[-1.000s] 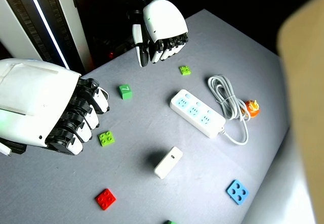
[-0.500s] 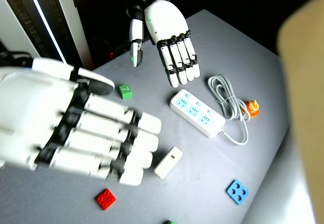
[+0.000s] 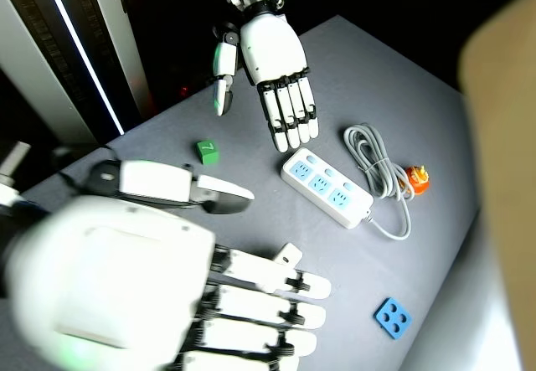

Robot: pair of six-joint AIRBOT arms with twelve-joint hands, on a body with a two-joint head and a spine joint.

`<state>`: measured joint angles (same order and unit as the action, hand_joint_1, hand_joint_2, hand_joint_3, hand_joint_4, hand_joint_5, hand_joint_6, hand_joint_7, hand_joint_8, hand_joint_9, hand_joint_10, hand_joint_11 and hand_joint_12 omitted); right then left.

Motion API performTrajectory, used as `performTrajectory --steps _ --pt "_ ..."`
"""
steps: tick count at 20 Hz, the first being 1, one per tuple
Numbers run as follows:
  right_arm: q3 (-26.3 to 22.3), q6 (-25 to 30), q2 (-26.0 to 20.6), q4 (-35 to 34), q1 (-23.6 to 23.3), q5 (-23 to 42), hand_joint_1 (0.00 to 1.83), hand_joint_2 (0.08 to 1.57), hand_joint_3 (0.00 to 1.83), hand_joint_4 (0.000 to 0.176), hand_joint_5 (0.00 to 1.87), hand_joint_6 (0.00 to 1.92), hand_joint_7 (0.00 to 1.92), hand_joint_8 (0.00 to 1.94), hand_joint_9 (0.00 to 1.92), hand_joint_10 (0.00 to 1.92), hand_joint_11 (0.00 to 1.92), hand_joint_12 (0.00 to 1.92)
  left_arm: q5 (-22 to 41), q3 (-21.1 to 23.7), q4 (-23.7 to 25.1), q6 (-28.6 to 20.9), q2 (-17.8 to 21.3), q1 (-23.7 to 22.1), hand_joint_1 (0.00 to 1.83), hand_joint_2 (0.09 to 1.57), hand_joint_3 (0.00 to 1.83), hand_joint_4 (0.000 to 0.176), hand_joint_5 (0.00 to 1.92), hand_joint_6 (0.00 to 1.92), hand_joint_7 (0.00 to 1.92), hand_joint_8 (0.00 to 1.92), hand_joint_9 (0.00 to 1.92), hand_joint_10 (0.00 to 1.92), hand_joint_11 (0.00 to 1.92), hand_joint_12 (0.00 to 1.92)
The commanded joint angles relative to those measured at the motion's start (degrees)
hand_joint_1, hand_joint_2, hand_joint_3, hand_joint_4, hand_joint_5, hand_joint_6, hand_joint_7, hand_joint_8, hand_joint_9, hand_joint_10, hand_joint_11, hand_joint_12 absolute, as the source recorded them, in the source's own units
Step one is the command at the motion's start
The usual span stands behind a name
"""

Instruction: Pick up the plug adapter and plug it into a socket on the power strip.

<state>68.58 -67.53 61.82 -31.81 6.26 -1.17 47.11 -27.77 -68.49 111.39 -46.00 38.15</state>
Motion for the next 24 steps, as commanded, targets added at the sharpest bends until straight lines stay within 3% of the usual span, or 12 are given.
performTrajectory --steps 1,4,6,9,10,14,17,19,24 --pt "1.4 1.7 0.7 -0.2 -1.1 2.1 0.12 1.26 0.00 0.000 0.16 0.00 0.15 0.00 0.16 0.00 0.00 0.55 1.4 -0.2 3.0 0.1 -0.4 0.0 0.00 1.24 0.00 0.000 0.08 0.00 0.09 0.00 0.05 0.00 0.00 0.17" --pt "5.2 5.0 4.0 -0.3 -0.7 0.4 0.33 1.24 0.00 0.000 0.22 0.01 0.20 0.01 0.20 0.01 0.00 0.64 2.3 -1.1 3.0 -0.4 -2.0 0.6 0.00 1.25 0.00 0.000 0.07 0.00 0.07 0.00 0.04 0.00 0.00 0.11" --pt "9.2 6.1 7.5 -0.3 0.0 -1.8 0.42 1.21 0.00 0.000 0.23 0.01 0.20 0.00 0.21 0.01 0.00 0.62 4.1 -2.0 3.0 -0.9 -5.0 1.0 0.00 1.26 0.00 0.000 0.09 0.00 0.10 0.00 0.07 0.00 0.00 0.23" --pt "11.5 6.5 9.7 -0.3 0.5 -2.4 0.52 1.13 0.00 0.000 0.20 0.00 0.17 0.00 0.18 0.00 0.00 0.58 4.8 -2.6 3.0 -1.3 -6.6 1.0 0.00 1.26 0.00 0.000 0.07 0.00 0.10 0.00 0.08 0.00 0.00 0.26" --pt "12.4 7.1 10.5 -0.3 0.7 -2.4 0.78 1.06 0.00 0.000 0.17 0.00 0.13 0.00 0.14 0.00 0.00 0.55 5.0 -2.9 3.0 -1.4 -6.9 1.0 0.00 1.25 0.00 0.000 0.07 0.00 0.10 0.00 0.09 0.00 0.00 0.25" --pt "14.9 9.7 13.3 -0.3 1.0 -3.8 1.23 0.86 0.00 0.000 0.16 0.00 0.09 0.00 0.13 0.00 0.00 0.59 5.9 -3.8 1.1 -0.7 -7.0 1.4 0.00 1.25 0.00 0.000 0.06 0.00 0.09 0.00 0.08 0.01 0.00 0.24" --pt "16.3 10.2 14.6 -0.3 1.3 -4.1 1.27 0.85 0.00 0.000 0.16 0.00 0.10 0.00 0.14 0.01 0.00 0.64 5.9 -4.8 1.1 -0.7 -7.0 1.9 0.00 1.25 0.00 0.000 0.06 0.00 0.09 0.00 0.08 0.01 0.00 0.24" --pt "17.7 11.7 15.7 -0.3 1.6 -5.2 1.31 0.87 0.00 0.000 0.13 0.00 0.07 0.00 0.11 0.01 0.00 0.53 6.1 -5.3 0.6 -0.7 -7.1 2.1 0.00 1.25 0.00 0.000 0.05 0.00 0.08 0.00 0.06 0.00 0.00 0.22" --pt "21.1 14.5 18.4 -0.3 2.4 -8.2 1.33 0.88 0.00 0.000 0.13 0.00 0.08 0.01 0.12 0.01 0.00 0.52 7.3 -6.8 -0.4 -0.8 -8.1 2.1 0.00 1.25 0.00 0.000 0.06 0.00 0.07 0.00 0.05 0.00 0.00 0.19"
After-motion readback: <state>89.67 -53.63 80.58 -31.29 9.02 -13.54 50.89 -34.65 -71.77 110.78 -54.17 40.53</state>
